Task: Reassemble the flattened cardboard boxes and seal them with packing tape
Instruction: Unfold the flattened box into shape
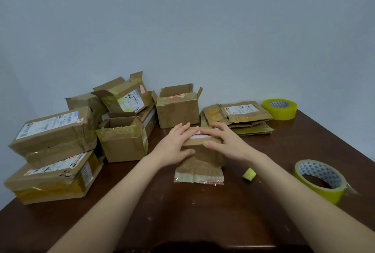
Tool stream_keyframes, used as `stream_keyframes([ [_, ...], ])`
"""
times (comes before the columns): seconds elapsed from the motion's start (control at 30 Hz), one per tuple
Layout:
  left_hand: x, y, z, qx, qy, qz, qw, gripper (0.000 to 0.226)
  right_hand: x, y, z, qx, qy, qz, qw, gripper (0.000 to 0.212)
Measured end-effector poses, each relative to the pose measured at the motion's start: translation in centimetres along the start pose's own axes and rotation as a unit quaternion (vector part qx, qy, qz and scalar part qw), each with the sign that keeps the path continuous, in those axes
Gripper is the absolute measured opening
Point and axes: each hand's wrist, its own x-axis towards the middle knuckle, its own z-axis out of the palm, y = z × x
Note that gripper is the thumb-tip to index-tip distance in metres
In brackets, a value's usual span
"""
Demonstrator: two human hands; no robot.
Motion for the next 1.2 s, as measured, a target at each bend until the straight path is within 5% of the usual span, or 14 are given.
stream_keyframes([
  [0.23,0.9,1.3,0.4,0.186,0.035,0.017,0.982,0.077,0.8,0.0,-0.3,-0.13,-0.02,-0.001,0.991,0.062],
  [0.43,0.6,1.5,0.7,0.16,0.038,0.01,0.986,0.07,0.8,-0.7,0.0,-0.143,-0.022,0.008,0.989,0.068],
  [0.8,1.2,4.5,1.0,0.056,0.056,-0.004,0.997,0.052,-2.1,-1.4,-1.0,-0.042,0.072,0.023,0.996,0.045],
  [1.0,1.1,5.5,1.0,0.141,0.014,-0.052,0.988,0.05,-6.7,-1.1,-4.1,-0.117,0.146,0.178,0.966,0.05],
  [1.2,0.6,6.2,1.2,0.149,0.023,-0.071,0.986,0.053,-11.9,0.5,-5.4,-0.261,0.127,0.387,0.875,0.061],
])
